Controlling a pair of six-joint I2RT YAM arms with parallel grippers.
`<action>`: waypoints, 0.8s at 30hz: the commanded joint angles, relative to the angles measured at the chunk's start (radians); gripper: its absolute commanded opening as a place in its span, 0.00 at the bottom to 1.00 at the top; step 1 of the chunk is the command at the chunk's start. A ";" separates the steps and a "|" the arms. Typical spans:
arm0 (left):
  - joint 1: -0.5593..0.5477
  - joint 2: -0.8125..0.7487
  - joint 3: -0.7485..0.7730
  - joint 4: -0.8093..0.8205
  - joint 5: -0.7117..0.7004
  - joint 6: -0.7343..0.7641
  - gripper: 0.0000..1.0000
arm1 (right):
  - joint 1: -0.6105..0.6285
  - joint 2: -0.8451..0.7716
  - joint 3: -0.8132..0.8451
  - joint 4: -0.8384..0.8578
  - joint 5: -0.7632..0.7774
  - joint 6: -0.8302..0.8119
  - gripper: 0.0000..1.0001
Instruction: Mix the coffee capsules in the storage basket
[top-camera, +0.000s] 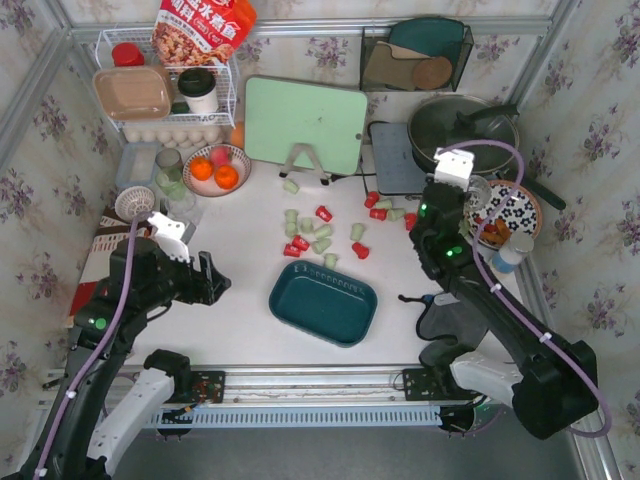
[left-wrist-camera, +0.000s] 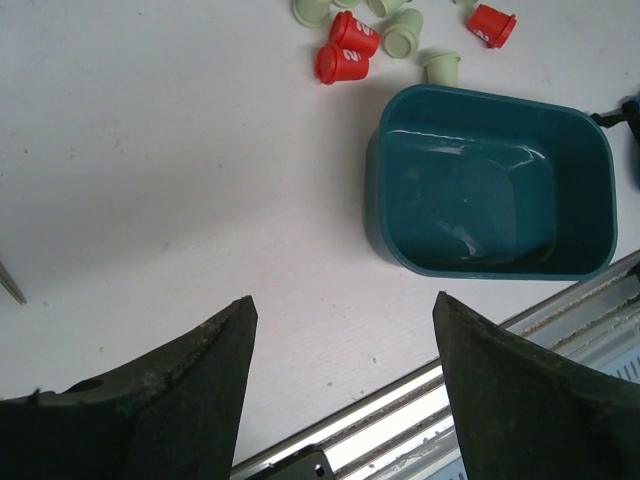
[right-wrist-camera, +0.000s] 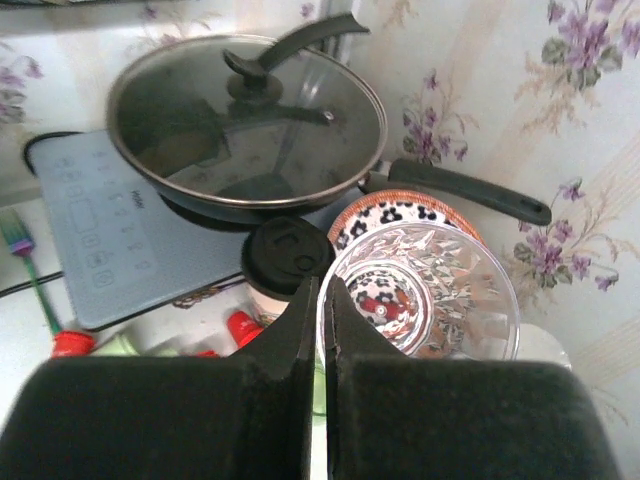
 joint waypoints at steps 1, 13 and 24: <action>0.000 0.017 -0.001 0.031 0.013 -0.006 0.74 | -0.121 0.023 0.002 -0.106 -0.200 0.178 0.00; 0.000 0.052 0.000 0.032 0.010 -0.006 0.74 | -0.258 0.150 -0.040 -0.115 -0.385 0.293 0.00; 0.002 0.077 0.001 0.033 0.014 -0.008 0.74 | -0.298 0.211 -0.069 -0.110 -0.452 0.354 0.00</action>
